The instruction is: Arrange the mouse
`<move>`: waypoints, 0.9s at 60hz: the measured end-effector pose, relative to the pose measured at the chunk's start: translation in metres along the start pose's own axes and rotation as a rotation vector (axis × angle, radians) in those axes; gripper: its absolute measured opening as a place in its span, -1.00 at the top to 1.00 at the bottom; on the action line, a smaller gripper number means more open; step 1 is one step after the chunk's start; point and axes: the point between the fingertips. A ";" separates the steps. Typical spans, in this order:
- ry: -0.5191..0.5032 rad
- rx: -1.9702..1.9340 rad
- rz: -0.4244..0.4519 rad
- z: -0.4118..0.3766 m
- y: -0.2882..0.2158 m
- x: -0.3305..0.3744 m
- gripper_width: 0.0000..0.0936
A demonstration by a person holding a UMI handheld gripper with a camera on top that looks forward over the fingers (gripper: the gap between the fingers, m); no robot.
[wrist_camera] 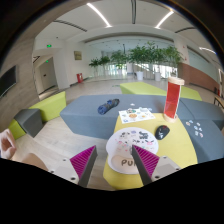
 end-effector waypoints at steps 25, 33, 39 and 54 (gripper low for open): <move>0.178 0.013 -0.052 0.146 -0.004 -0.063 -0.78; 0.201 -0.038 -0.070 0.208 0.000 -0.110 -0.76; 0.200 -0.076 -0.080 0.230 0.002 -0.144 -0.76; 0.218 -0.071 -0.100 0.243 -0.008 -0.205 -0.74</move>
Point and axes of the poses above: the point between the fingertips, and its own axes, seen from behind it with the camera up: z to the right, y down, x backward, against the way the camera looks, and after that the axes turned 2 degrees about -x, right-handed
